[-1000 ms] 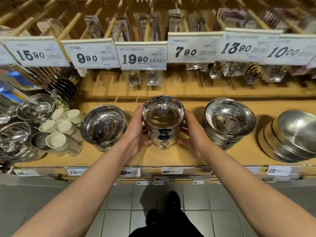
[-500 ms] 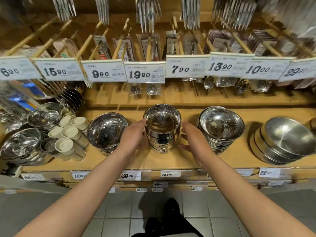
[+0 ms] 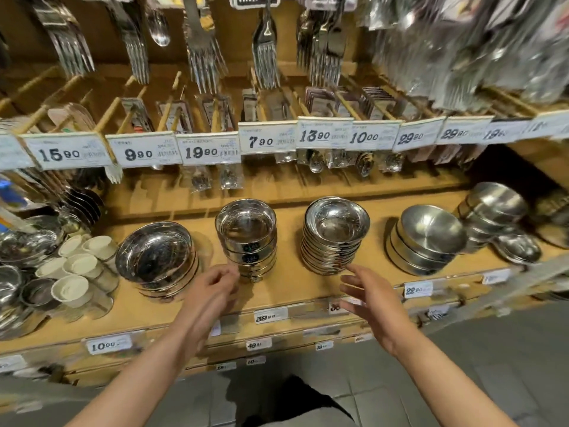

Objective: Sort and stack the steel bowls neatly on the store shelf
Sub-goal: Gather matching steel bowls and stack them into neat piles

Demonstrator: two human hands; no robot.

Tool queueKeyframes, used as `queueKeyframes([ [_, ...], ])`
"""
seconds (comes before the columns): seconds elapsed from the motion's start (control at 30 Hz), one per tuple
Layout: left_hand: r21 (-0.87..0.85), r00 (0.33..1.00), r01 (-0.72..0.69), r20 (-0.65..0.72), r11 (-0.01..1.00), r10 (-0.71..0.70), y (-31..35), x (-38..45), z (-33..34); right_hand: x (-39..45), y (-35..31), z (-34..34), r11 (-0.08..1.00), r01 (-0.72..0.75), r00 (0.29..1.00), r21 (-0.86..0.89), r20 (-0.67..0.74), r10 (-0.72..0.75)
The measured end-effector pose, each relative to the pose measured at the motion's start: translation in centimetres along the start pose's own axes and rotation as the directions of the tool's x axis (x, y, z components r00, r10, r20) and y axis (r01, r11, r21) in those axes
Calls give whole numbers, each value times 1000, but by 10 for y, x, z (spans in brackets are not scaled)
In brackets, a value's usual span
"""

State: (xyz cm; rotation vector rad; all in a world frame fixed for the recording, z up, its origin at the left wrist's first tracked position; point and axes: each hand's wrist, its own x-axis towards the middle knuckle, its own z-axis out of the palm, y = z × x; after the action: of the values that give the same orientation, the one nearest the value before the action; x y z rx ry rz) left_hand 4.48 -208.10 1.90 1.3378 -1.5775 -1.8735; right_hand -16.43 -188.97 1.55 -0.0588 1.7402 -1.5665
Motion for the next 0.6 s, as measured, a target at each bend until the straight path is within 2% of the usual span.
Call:
queueKeyframes([
  [0.4, 91, 989, -4, 146, 996, -9, 3, 5, 79, -1, -5, -62, 997, 9, 996, 79, -94, -2],
  [0.6, 95, 984, 5, 174, 995, -21, 9, 11, 151, 7, -10, -125, 997, 0, 992, 71, -129, 9],
])
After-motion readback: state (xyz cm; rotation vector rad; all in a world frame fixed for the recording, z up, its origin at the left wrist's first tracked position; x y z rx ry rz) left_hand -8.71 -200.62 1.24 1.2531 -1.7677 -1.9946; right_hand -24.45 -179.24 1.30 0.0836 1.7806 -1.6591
